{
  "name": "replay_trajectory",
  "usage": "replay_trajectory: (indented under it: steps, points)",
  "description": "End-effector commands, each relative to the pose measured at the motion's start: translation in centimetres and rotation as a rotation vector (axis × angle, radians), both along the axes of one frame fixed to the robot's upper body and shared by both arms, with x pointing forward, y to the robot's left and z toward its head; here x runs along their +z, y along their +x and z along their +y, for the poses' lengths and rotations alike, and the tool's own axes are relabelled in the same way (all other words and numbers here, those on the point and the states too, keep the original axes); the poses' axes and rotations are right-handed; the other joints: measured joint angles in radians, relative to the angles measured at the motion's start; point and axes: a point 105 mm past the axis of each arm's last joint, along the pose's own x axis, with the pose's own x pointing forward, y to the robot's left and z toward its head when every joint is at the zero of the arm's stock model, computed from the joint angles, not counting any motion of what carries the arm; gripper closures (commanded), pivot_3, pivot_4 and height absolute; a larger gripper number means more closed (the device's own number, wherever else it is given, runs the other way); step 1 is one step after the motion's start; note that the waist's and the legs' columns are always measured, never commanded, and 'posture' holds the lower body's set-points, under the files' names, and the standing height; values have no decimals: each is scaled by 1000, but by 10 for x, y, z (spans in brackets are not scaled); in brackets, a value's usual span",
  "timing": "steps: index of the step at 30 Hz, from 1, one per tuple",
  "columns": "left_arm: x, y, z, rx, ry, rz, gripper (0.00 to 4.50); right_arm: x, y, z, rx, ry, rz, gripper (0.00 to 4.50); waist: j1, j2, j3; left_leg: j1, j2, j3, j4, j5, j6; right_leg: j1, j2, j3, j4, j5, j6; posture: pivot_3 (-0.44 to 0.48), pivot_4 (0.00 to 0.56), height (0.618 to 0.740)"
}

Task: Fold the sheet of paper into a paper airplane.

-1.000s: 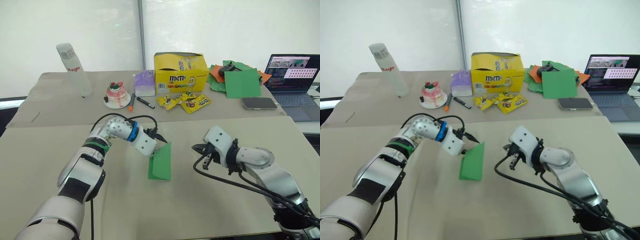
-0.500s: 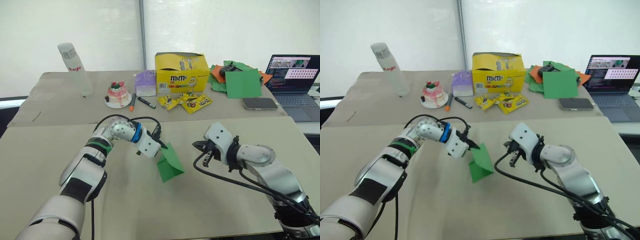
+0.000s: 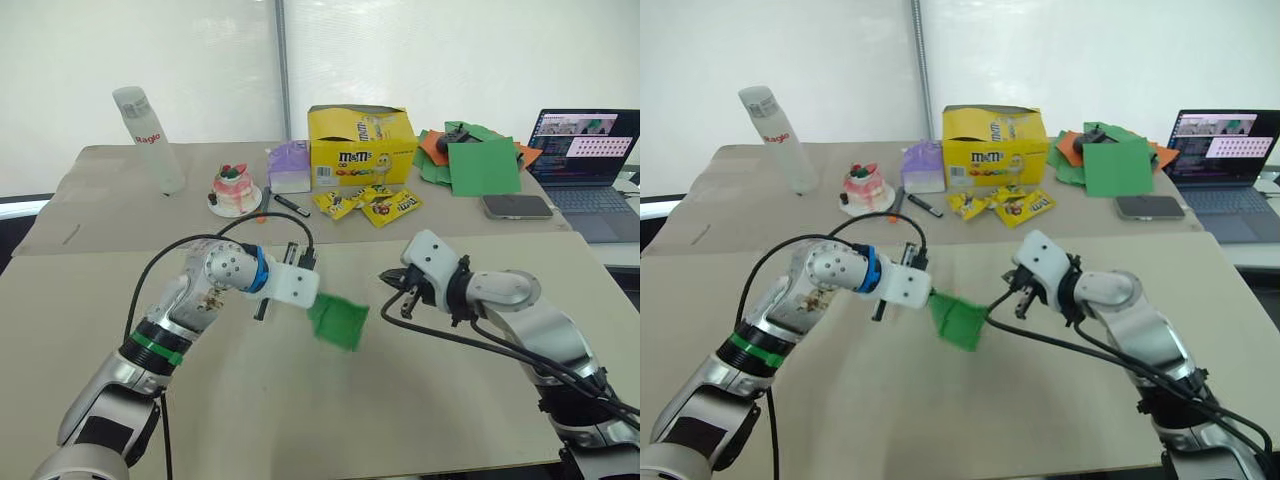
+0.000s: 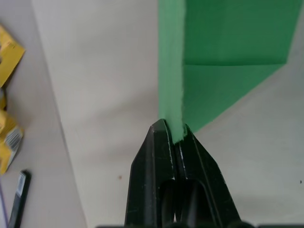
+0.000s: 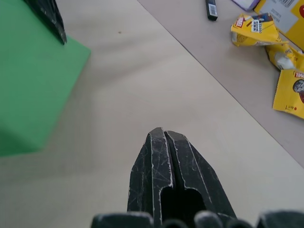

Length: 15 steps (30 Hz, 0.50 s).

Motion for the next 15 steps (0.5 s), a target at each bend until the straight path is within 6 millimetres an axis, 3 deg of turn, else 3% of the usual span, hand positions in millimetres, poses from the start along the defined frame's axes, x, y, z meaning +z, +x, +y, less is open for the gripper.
replay_trajectory:
  steps: [1, 7, 15]
  points:
    - [2, -9, -3, 85, -19, 48, 4475, 10, 2, 6, 25, 4, -50, 4500, -2, 0, 0, 0, 0, 0, 0, 0, 0, 0, 0, 0, 0, 0, 0, 0, 150, 740]
    - [-12, -18, -22, 108, -71, 93, 4475, 13, 5, 4, 9, 2, -66, 4500, 7, 0, 0, 0, 0, 0, 0, 0, 0, 0, 0, 0, 0, 0, 0, 0, 150, 740]
    - [-3, -11, -12, 167, -143, 108, 1937, 22, 11, -7, -30, -19, -109, 4500, 11, 0, 0, 0, 0, 0, 1, 0, 0, 0, -1, 1, 0, 0, 0, 0, 150, 740]
